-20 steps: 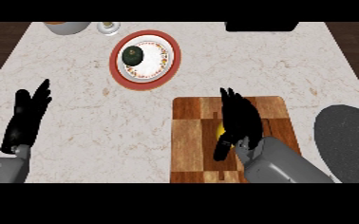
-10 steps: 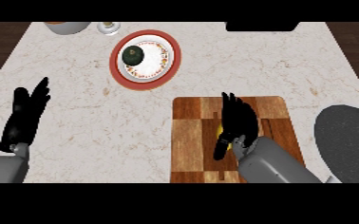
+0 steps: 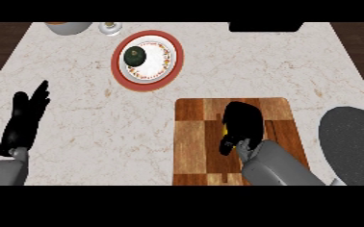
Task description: Pick the lemon from the cutting board and place it in the pan
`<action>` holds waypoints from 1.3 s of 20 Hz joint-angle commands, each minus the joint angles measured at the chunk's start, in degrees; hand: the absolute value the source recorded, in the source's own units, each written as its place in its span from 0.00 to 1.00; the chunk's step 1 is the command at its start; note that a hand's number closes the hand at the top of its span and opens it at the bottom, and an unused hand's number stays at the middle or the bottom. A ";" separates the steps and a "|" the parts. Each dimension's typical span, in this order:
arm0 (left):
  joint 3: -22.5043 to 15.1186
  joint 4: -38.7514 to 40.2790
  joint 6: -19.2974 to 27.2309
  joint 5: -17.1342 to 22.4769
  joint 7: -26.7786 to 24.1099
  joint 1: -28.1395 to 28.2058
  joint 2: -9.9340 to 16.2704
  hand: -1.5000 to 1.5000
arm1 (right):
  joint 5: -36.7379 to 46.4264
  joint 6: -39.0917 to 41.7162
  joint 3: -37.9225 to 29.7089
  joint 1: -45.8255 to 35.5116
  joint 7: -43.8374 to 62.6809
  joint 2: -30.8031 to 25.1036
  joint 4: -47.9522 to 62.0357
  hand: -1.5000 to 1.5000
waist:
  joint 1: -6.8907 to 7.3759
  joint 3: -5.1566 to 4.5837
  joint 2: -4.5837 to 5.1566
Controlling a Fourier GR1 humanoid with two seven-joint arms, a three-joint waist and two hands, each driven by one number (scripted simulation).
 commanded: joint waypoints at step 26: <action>6.94 -2.36 0.61 2.60 -0.31 9.90 1.83 0.50 | -24.00 -28.83 -44.38 42.49 -64.36 -43.60 -15.18 1.00 | -10.34 0.41 -2.18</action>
